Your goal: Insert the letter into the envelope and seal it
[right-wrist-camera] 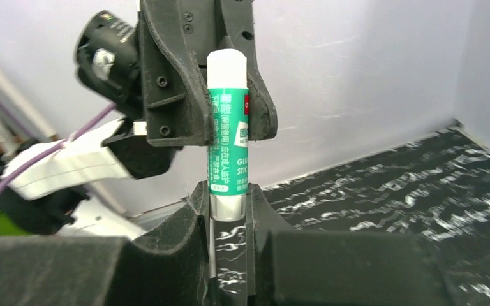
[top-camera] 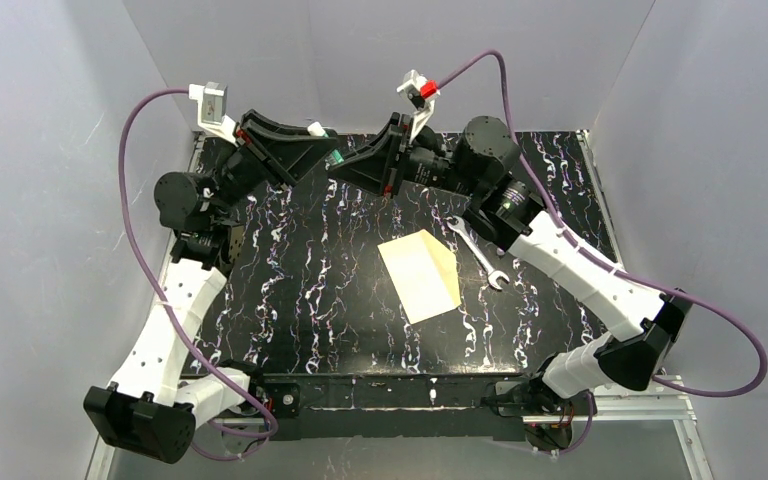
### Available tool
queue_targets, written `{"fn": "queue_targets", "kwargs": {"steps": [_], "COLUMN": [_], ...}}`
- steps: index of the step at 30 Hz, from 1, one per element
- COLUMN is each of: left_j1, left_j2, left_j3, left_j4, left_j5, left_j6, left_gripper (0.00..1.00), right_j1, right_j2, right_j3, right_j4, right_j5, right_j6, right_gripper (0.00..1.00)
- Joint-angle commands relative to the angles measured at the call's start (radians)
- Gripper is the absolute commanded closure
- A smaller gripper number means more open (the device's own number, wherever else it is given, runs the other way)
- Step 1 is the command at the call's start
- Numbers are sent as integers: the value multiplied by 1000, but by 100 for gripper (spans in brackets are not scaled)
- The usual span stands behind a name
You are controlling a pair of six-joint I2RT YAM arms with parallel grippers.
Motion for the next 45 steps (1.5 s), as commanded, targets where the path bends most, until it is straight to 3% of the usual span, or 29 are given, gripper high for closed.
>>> {"fn": "queue_targets", "kwargs": {"steps": [1,7,12,14,15,16,18,21,25,32,34,39,42,45], "left_j1": [-6,-5,-6,-6,-5,-5,-5,-6,-6,-6,-5,-5,-5,-6], "left_j2": [-2,41,49,48,46,42,24,-11,-56,-61,-63,-75,-76,-78], "left_j3": [84,151,141,131,119,103,51,-42,-78,-21,-22,-50,-47,-40], "left_j4": [125,264,366,368,362,345,287,193,-61,-395,-443,-462,-463,-467], "left_j5": [315,490,484,443,398,313,149,-83,-276,-297,-292,-292,-285,-280], "left_j6": [79,-51,-118,-118,-116,-111,-116,-177,-303,-507,-555,-672,-692,-703], "left_gripper": [100,100,100,100,100,100,100,100,100,100,100,100,100,100], "right_j1": [4,2,2,2,2,3,5,5,10,74,118,164,176,178], "right_j2": [-43,-37,-33,-33,-39,-53,-98,-186,-241,-178,-154,-87,-64,-34], "right_j3": [15,-32,-20,3,22,35,3,-114,-214,-170,-147,-69,-48,0], "right_j4": [238,560,605,474,348,205,55,47,122,143,160,132,123,83], "right_j5": [-299,-473,-491,-443,-380,-302,-116,134,298,398,472,493,526,563], "right_j6": [182,454,484,407,312,213,45,-133,-260,-461,-515,-575,-578,-574], "right_gripper": [99,99,99,98,81,57,19,7,4,6,8,9,18,38]}}
